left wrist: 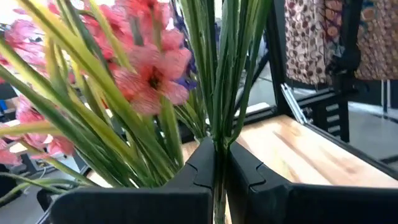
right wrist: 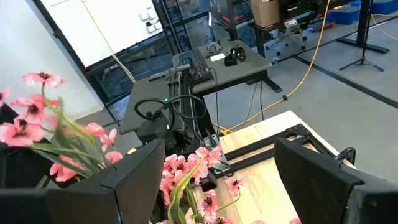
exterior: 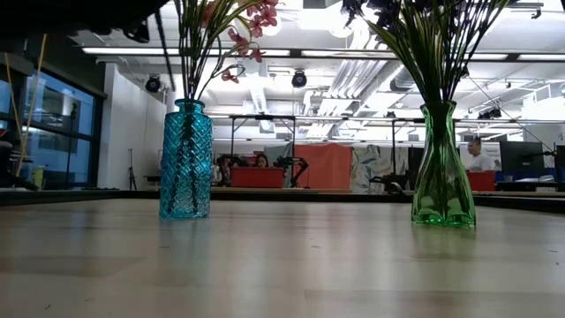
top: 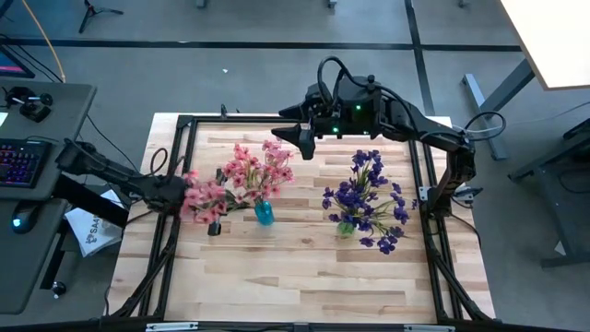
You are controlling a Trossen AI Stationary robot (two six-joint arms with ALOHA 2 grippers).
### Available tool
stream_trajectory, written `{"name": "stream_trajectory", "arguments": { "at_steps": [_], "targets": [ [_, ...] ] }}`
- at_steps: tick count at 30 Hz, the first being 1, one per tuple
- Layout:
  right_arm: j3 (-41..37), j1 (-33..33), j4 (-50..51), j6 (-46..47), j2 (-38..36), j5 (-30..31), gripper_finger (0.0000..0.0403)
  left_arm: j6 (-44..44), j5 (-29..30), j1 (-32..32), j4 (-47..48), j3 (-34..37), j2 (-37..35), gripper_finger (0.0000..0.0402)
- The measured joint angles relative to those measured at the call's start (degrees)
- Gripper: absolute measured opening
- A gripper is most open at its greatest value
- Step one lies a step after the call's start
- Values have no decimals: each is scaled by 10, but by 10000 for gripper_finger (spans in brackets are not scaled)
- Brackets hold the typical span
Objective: Sort flowers into vase by color
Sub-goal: Put the pink flowers into the blue vase
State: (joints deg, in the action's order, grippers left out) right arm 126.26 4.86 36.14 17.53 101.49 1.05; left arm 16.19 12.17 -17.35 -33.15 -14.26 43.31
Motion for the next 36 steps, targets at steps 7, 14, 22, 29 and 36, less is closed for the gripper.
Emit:
{"name": "stream_trajectory", "arguments": {
  "at_steps": [7,14,22,29,36],
  "targets": [
    [0,0,0,0,0,0,298,-3,-56,53,-55,0,45,0],
    [0,0,0,0,0,0,298,-11,-90,84,-77,0,86,0],
    [0,0,-8,0,0,0,298,-21,-103,97,-99,0,131,0],
    [0,0,-8,2,0,0,298,-58,-102,111,-104,-1,187,0],
    [0,0,-9,4,0,0,298,-103,-100,125,-109,-1,248,0]
  ]
}}
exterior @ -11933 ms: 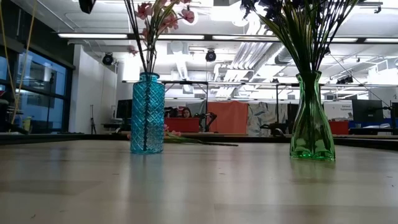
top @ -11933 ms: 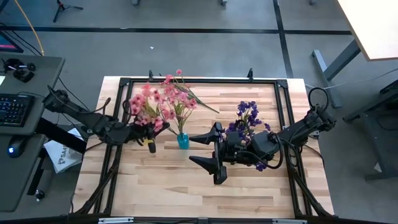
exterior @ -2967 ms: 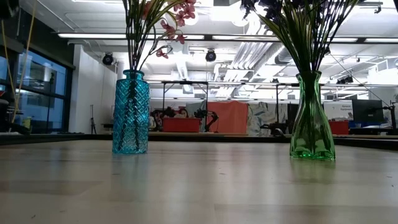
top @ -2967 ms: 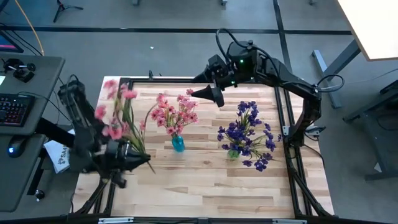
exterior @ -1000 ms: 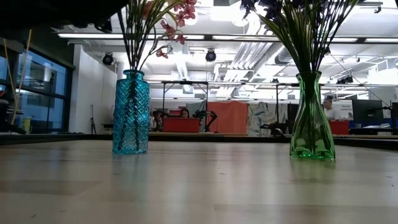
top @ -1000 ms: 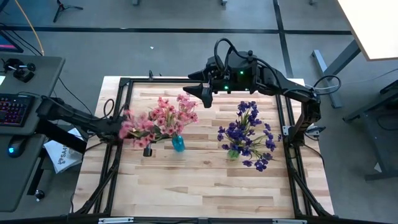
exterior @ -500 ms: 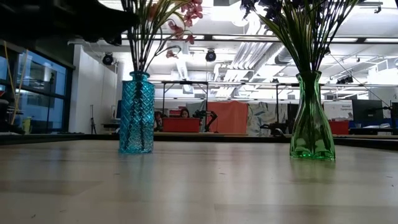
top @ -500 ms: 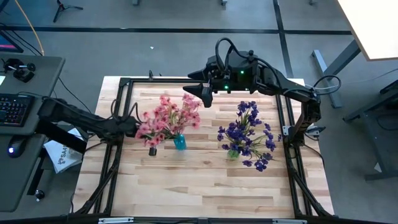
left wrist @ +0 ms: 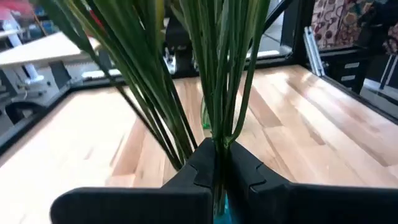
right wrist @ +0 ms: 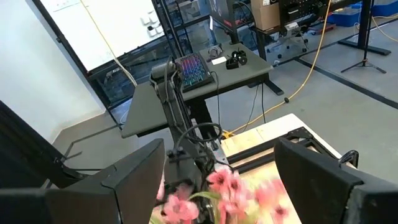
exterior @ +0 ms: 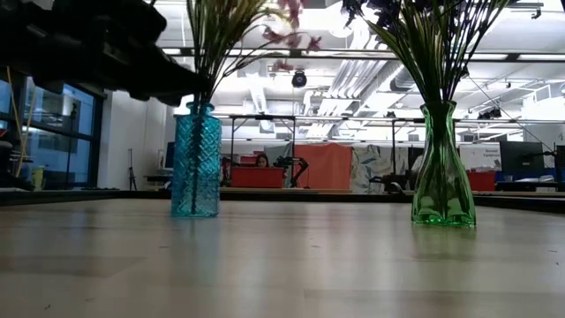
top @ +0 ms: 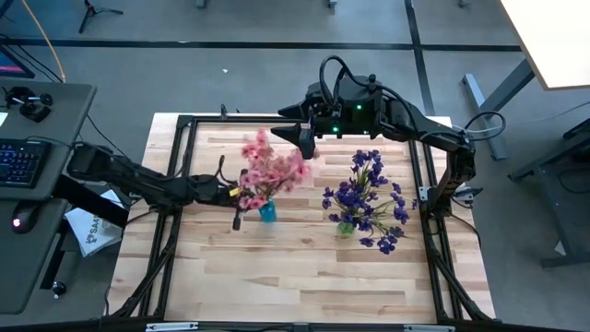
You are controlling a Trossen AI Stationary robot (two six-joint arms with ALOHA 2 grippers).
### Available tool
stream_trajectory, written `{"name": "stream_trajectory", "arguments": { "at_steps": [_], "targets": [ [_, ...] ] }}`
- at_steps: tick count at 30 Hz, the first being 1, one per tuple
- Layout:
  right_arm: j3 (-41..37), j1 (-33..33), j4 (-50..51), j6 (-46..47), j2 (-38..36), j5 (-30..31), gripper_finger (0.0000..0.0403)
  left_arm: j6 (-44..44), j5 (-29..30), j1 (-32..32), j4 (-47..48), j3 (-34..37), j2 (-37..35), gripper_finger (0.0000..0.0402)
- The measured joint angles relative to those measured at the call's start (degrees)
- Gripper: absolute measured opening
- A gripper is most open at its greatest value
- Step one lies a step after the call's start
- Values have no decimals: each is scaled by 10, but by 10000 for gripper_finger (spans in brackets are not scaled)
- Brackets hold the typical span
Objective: Sort flowers into vase by color
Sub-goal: Put the pink flowers into the blue vase
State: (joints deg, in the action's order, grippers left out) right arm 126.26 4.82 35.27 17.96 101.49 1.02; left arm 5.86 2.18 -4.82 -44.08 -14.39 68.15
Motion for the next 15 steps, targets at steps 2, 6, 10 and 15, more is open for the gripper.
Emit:
{"name": "stream_trajectory", "arguments": {
  "at_steps": [2,6,10,15],
  "targets": [
    [0,0,0,0,0,0,298,-9,3,2,-5,0,13,0],
    [0,0,0,0,0,-2,298,-26,7,5,-15,0,35,0],
    [0,0,0,0,0,-7,298,-44,7,5,-18,-1,54,0],
    [0,0,0,-4,0,-12,298,-86,8,3,-23,-1,56,1]
  ]
}}
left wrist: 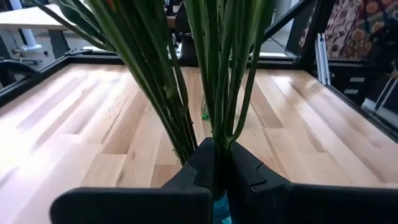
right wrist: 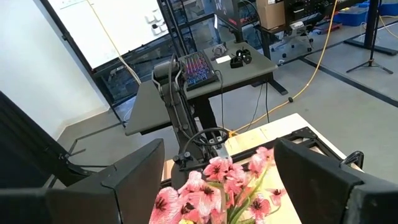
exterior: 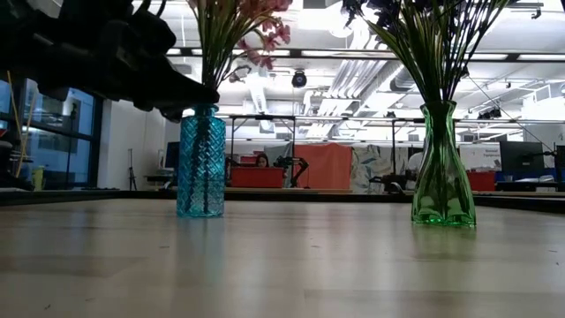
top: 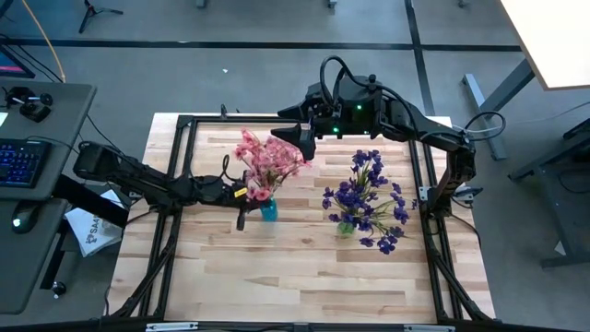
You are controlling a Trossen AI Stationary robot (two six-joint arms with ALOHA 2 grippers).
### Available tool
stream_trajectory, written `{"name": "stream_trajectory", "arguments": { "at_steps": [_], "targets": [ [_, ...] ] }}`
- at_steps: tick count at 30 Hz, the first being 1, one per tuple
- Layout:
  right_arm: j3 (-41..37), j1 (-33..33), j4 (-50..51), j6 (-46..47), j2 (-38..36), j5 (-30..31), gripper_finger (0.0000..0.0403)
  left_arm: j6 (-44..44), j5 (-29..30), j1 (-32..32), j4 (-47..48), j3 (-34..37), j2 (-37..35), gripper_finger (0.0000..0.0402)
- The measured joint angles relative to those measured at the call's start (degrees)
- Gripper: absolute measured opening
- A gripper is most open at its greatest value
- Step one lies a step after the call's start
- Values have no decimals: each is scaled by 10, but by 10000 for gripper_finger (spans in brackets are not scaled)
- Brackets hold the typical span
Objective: Sort flowers into vase by color
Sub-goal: Put the pink flowers into the blue vase
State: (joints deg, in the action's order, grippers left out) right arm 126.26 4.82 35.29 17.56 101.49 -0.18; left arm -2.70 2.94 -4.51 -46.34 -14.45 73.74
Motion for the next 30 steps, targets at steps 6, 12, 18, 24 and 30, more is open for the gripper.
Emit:
{"name": "stream_trajectory", "arguments": {
  "at_steps": [6,12,18,24,30],
  "targets": [
    [0,0,0,0,0,0,298,-49,2,0,-8,-4,0,35],
    [0,0,0,0,0,0,298,-84,-19,0,6,-6,-22,118],
    [0,0,0,0,0,0,298,-94,-19,0,8,-6,-74,187],
    [0,0,0,0,0,0,298,-91,-18,-1,57,-7,-111,210],
    [0,0,-1,0,0,0,298,-68,-2,-20,77,-7,-97,205]
  ]
}}
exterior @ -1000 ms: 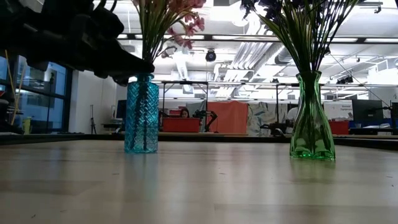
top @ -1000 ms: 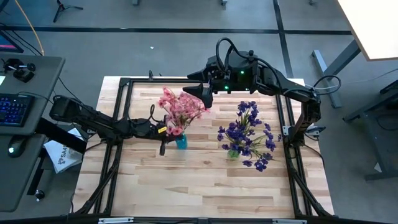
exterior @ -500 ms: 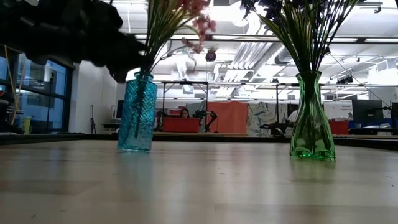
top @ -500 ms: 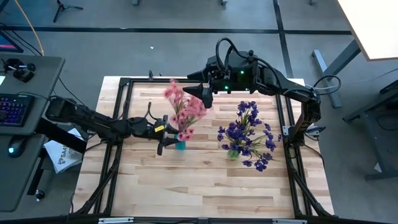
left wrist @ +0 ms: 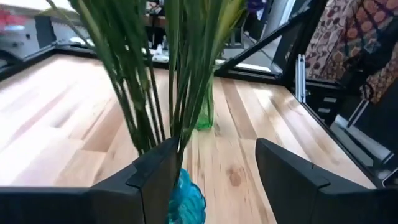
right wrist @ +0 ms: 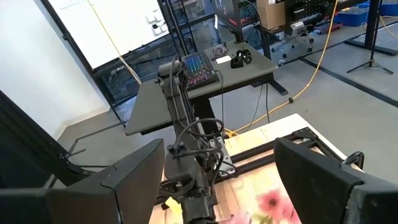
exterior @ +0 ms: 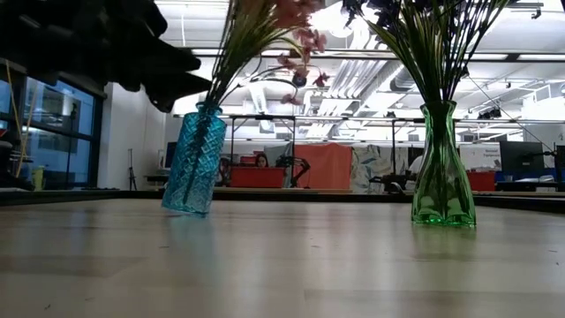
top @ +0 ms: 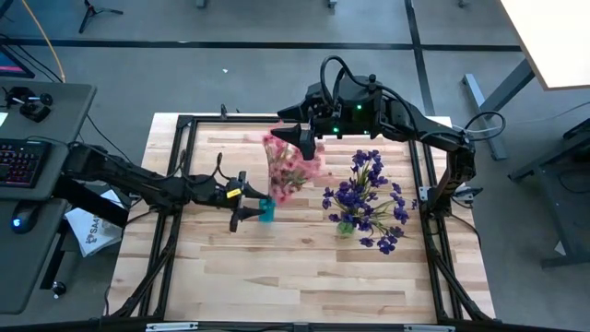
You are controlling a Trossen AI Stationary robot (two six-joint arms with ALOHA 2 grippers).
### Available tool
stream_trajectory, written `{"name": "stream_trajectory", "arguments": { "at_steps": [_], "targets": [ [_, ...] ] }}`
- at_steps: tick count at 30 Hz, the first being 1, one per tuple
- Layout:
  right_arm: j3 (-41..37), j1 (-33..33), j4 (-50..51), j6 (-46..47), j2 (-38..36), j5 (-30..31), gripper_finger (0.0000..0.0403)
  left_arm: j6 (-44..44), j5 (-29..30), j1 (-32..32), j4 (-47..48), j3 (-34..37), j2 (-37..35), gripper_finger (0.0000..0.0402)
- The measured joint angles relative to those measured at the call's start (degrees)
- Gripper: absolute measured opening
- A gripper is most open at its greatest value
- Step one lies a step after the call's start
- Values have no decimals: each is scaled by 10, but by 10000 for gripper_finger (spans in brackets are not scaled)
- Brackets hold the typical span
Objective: Sort flowers into vase by color
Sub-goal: Put the pink flowers into the blue vase
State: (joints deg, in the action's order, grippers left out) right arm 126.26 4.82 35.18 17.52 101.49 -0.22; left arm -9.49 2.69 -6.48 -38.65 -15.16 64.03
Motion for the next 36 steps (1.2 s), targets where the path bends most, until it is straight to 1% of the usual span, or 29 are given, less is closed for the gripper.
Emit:
{"name": "stream_trajectory", "arguments": {
  "at_steps": [3,5,7,8,10,11,12,15,17,20,23,26,28,29,32,36],
  "targets": [
    [0,0,-5,0,0,0,298,26,13,-11,-2,1,4,201],
    [0,0,-12,0,0,0,298,42,56,-22,-2,11,9,183],
    [0,0,-20,0,0,0,298,46,104,-29,-3,18,23,141],
    [0,0,-25,1,0,0,298,39,114,-32,-4,24,31,113],
    [0,0,-32,3,0,0,298,12,114,-36,-29,32,53,47],
    [0,0,-35,3,0,0,298,-4,114,-40,-46,39,63,24],
    [0,0,-37,3,0,0,298,-23,114,-44,-59,46,70,14],
    [0,0,-37,4,0,0,298,-50,122,-58,-80,53,83,11],
    [0,0,-37,4,0,0,298,-53,129,-66,-85,53,81,3],
    [0,0,-37,3,0,0,298,-54,129,-70,-80,52,66,3],
    [0,0,-36,0,0,-4,298,-54,130,-70,-41,31,50,1],
    [0,0,-36,-3,0,-14,298,-70,127,-59,58,-16,49,5],
    [0,0,-36,-12,0,-19,298,-77,116,-44,158,-64,53,14],
    [0,0,-36,-15,0,-19,298,-67,110,-35,209,-92,58,21],
    [0,0,-36,-26,0,-19,298,-17,98,-4,336,-176,78,54],
    [0,0,-30,-33,-3,-20,298,25,95,51,426,-277,114,115]
  ]
}}
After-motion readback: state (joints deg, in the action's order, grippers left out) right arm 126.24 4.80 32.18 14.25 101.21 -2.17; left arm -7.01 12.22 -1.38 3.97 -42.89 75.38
